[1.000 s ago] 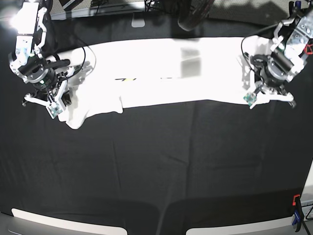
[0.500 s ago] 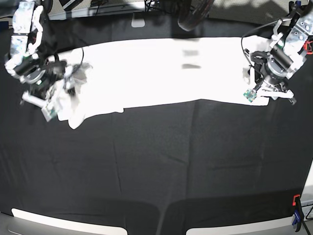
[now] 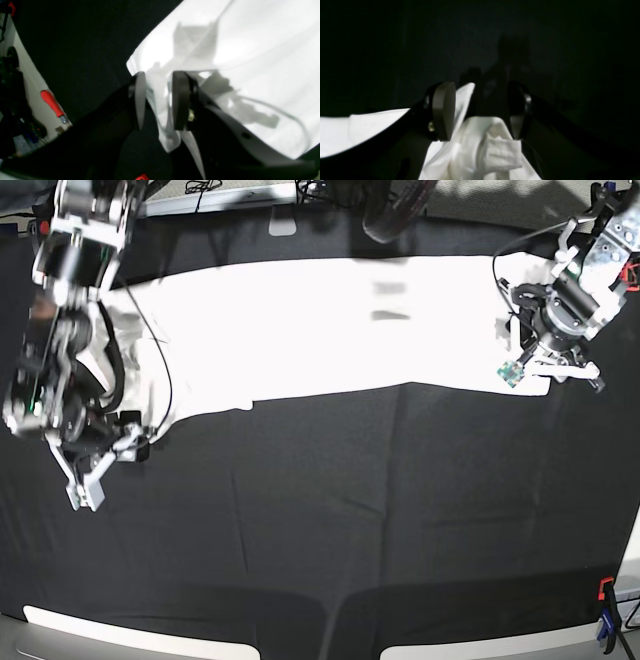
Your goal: Layout the t-shirt on the table in an organized manner, then fold the t-shirt properly
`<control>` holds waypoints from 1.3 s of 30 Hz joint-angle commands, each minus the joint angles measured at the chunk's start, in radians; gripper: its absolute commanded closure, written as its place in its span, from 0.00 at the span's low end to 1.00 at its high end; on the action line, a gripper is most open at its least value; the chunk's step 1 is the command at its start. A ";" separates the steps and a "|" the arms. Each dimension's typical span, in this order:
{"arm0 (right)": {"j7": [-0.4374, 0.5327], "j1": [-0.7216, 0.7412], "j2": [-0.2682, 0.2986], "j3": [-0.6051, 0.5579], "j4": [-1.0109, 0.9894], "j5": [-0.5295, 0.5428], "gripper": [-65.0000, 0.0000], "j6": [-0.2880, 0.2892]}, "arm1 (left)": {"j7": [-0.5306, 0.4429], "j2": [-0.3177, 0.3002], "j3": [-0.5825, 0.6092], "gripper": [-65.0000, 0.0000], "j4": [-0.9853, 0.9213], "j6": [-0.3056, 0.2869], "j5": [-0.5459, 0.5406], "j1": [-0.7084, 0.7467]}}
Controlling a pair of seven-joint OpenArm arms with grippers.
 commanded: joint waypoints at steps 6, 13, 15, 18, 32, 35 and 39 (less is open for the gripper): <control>-0.049 0.097 0.008 0.002 -0.059 0.050 0.50 0.016 | -0.010 -0.014 -0.008 0.73 0.016 0.016 0.009 -0.008; -0.049 0.094 -0.031 0.002 -0.106 0.054 0.50 0.017 | -0.010 -0.014 -0.008 0.73 0.016 0.016 0.010 -0.008; -0.048 0.094 -0.042 0.002 -0.145 0.054 0.50 0.029 | -0.010 -0.014 -0.008 0.73 0.016 0.016 0.009 -0.008; -0.048 0.094 -0.053 0.002 -0.178 0.054 0.50 0.069 | -0.010 -0.014 -0.008 0.73 0.016 0.016 0.010 -0.008; -0.010 0.106 -0.053 0.002 -0.178 0.009 1.00 0.125 | -0.011 -0.014 -0.008 0.73 0.016 -0.034 0.008 -0.008; -0.008 0.108 -0.052 0.002 -0.178 0.009 1.00 0.132 | -0.013 -0.014 -0.008 0.73 0.016 -0.098 -0.016 -0.008; 0.020 0.114 -0.052 0.002 -0.178 0.009 1.00 0.133 | -0.022 -0.015 -0.008 0.81 0.016 -0.131 -0.024 -0.008</control>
